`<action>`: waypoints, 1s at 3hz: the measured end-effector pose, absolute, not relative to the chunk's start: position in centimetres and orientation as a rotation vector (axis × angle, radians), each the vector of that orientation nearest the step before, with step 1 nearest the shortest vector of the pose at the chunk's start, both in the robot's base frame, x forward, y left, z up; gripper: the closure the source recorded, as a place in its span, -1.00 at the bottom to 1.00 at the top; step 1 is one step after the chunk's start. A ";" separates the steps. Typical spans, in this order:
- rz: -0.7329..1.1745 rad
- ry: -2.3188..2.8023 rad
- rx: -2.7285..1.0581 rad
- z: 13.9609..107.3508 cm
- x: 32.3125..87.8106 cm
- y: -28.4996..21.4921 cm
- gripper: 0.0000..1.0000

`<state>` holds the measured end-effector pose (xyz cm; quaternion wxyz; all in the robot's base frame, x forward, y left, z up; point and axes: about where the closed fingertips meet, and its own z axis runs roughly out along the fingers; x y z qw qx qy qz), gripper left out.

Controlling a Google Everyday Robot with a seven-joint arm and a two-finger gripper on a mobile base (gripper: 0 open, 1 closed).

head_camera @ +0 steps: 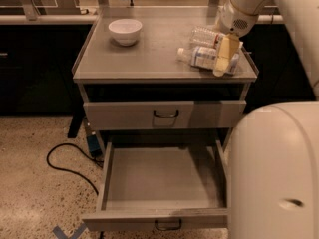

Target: Place blue plastic bottle into middle drawer

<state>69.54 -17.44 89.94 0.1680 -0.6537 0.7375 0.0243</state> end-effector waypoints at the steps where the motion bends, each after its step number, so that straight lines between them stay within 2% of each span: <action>1: 0.041 2.119 -1.830 87.9 72.2 -18.4 -1.00; 3: 0.081 2.106 -1.842 85.4 73.8 -16.6 -1.00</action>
Offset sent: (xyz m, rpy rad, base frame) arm 0.0252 -0.0110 -0.0201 -0.0121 -0.0103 -0.0304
